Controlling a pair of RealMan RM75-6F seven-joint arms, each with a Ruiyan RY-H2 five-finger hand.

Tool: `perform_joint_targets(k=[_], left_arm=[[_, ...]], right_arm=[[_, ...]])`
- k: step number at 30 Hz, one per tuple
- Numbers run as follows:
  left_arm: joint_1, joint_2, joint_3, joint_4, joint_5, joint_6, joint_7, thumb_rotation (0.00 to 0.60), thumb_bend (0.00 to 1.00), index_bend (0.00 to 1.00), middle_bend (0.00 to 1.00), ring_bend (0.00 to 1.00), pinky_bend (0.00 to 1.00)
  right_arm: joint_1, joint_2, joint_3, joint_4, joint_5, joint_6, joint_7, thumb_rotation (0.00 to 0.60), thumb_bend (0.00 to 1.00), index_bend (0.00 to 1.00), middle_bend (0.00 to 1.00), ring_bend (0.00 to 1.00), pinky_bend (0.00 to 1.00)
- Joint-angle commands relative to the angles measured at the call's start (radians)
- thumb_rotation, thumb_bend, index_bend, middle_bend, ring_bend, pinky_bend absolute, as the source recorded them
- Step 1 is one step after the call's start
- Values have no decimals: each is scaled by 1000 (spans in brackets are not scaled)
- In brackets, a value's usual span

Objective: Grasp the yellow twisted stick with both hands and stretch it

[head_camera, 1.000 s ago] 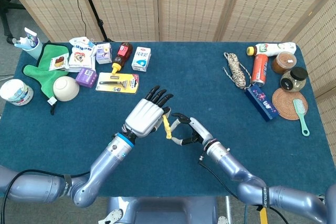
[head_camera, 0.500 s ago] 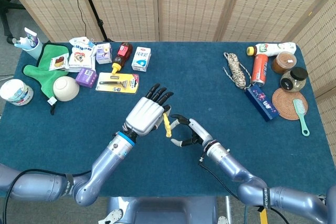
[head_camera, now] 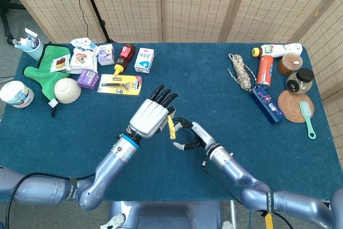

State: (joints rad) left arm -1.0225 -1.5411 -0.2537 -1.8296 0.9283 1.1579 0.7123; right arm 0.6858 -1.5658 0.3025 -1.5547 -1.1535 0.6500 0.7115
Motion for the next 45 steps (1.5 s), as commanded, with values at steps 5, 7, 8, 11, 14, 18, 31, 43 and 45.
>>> perform_joint_targets(k=[5, 7, 8, 11, 14, 18, 31, 43, 45], left_arm=[[2, 12, 0, -12, -7, -2, -1, 600, 557, 725, 170, 85, 0], [2, 13, 0, -13, -8, -2, 0, 600, 556, 725, 171, 85, 0], [2, 14, 0, -13, -8, -2, 0, 600, 556, 725, 170, 85, 0], [2, 13, 2, -10, -3, 1, 2, 600, 557, 725, 170, 85, 0], [2, 10, 4, -6, 2, 2, 2, 600, 557, 724, 170, 85, 0], [1, 5, 6, 0, 4, 2, 2, 600, 557, 725, 170, 85, 0], [5, 4, 12, 7, 8, 2, 0, 600, 556, 725, 170, 85, 0], [7, 3, 7, 9, 7, 0, -9, 600, 557, 725, 170, 85, 0], [8, 3, 7, 9, 7, 1, -10, 600, 557, 725, 170, 85, 0]], right_arm=[[1, 2, 4, 6, 8, -3, -3, 600, 329, 449, 110, 0, 0], [1, 3, 4, 6, 8, -4, -3, 600, 329, 458, 116, 0, 0], [0, 3, 4, 6, 7, -4, -3, 600, 331, 465, 119, 0, 0], [0, 2, 4, 7, 7, -3, -4, 600, 336, 480, 128, 0, 0], [1, 0, 3, 8, 8, -5, -5, 600, 339, 488, 134, 0, 0], [3, -4, 5, 12, 12, -9, -6, 600, 340, 497, 137, 0, 0], [1, -5, 6, 15, 12, -12, -5, 600, 357, 538, 169, 0, 0], [-1, -7, 3, 17, 20, -21, -8, 600, 456, 577, 211, 0, 0], [-2, -7, 3, 16, 22, -20, -9, 600, 494, 593, 228, 1, 0]])
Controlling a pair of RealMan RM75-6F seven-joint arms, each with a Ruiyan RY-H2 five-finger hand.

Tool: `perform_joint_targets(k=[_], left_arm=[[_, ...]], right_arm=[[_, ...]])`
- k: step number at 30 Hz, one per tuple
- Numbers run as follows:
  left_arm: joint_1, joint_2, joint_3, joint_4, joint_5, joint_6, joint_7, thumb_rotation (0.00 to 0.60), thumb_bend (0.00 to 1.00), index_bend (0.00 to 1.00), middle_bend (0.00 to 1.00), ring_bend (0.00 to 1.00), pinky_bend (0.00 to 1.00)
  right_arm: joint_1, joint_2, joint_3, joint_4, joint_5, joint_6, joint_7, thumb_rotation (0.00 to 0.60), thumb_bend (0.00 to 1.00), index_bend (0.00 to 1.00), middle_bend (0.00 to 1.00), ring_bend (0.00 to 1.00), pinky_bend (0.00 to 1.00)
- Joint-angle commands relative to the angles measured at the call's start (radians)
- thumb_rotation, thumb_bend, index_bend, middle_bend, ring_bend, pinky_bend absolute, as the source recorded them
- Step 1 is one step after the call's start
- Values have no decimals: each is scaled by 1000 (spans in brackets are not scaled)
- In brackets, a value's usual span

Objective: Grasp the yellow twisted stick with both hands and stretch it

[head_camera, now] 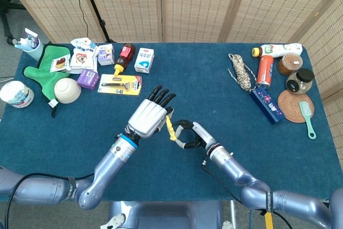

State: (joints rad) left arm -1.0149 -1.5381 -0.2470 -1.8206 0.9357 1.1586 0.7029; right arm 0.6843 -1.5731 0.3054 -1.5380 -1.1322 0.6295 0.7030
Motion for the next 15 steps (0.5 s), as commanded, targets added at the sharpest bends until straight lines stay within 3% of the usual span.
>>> perform_joint_targets(k=[1, 8, 15], left_arm=[[1, -1, 0, 1, 0, 0, -2, 600, 556, 725, 170, 85, 0], [1, -2, -1, 2, 0, 0, -2, 600, 557, 724, 170, 85, 0], [1, 0, -2, -2, -4, -1, 0, 600, 556, 722, 170, 85, 0]], right_arm=[[-1, 0, 0, -1, 1, 0, -1, 600, 508, 599, 234, 4, 0], [-3, 4, 0, -7, 4, 2, -7, 600, 631, 651, 292, 54, 0], [-4, 10, -1, -14, 7, -1, -16, 600, 664, 684, 333, 90, 0]])
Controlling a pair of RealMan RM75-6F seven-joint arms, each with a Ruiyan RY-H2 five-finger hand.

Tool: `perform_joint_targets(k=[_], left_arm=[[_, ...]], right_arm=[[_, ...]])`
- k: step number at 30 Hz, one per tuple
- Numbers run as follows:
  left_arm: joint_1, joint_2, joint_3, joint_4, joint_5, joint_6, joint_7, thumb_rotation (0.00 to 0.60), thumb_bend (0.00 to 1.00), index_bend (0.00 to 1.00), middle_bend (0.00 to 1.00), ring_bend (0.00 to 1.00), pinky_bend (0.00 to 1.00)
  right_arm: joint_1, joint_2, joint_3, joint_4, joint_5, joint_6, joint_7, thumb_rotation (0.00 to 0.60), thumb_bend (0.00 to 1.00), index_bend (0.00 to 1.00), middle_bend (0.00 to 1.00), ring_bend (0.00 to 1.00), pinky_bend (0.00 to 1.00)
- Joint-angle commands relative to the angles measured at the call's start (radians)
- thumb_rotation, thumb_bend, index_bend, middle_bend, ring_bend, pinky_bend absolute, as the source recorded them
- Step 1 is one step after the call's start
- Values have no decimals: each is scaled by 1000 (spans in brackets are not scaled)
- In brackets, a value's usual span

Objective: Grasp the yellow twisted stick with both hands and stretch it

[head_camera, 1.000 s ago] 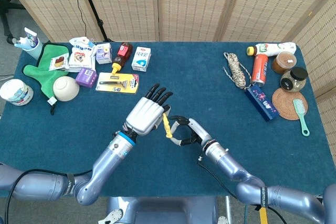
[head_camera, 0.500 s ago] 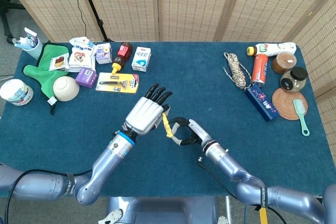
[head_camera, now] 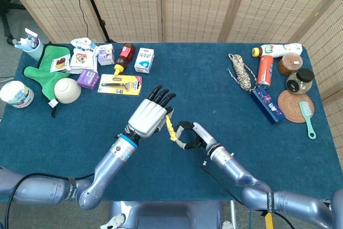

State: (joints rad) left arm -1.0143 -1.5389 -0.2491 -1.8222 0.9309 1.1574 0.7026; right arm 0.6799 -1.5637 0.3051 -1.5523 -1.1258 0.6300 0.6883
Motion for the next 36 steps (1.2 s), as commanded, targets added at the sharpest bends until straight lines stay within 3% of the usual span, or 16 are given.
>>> perform_joint_targets(k=[1, 36], left_arm=[[0, 1, 0, -2, 1, 1, 0, 600, 557, 722, 170, 85, 0], [32, 105, -45, -32, -7, 32, -45, 600, 557, 723, 170, 85, 0]], right_arm=[[1, 1, -1, 0, 1, -4, -1, 600, 666, 684, 335, 92, 0], [-2, 29, -25, -25, -21, -47, -9, 600, 681, 687, 361, 145, 0]])
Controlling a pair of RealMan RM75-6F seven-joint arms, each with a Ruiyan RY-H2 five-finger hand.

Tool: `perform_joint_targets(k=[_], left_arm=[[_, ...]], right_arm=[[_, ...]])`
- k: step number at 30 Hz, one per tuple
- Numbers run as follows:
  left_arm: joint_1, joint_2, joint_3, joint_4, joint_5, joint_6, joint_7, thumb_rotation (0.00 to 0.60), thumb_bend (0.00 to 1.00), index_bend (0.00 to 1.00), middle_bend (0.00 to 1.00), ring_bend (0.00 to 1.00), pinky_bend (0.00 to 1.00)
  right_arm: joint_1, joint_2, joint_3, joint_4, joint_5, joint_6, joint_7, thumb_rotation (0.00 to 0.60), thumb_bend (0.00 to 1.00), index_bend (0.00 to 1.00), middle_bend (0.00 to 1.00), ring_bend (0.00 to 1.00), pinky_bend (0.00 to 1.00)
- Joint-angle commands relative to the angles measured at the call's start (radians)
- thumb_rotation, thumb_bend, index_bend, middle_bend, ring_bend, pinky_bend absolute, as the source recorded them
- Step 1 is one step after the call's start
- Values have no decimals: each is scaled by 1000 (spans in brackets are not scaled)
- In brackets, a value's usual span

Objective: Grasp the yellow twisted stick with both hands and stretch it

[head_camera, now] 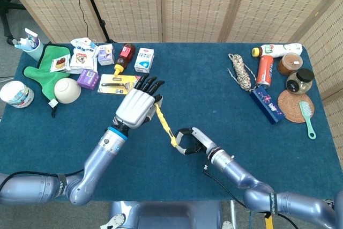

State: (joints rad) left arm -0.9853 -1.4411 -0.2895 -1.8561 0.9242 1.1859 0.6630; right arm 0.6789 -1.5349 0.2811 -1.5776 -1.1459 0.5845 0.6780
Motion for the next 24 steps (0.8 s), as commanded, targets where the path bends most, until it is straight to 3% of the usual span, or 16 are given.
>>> perform_joint_targets(k=[1, 24], left_arm=[[6, 15, -8, 2, -1, 3, -12, 600, 557, 722, 170, 85, 0], [70, 156, -45, 11, -7, 22, -105, 600, 557, 723, 170, 85, 0]], right_arm=[[-1, 1, -1, 1, -2, -2, 3, 600, 681, 687, 362, 147, 0], [-12, 17, -12, 13, -12, -8, 15, 600, 682, 684, 366, 152, 0]])
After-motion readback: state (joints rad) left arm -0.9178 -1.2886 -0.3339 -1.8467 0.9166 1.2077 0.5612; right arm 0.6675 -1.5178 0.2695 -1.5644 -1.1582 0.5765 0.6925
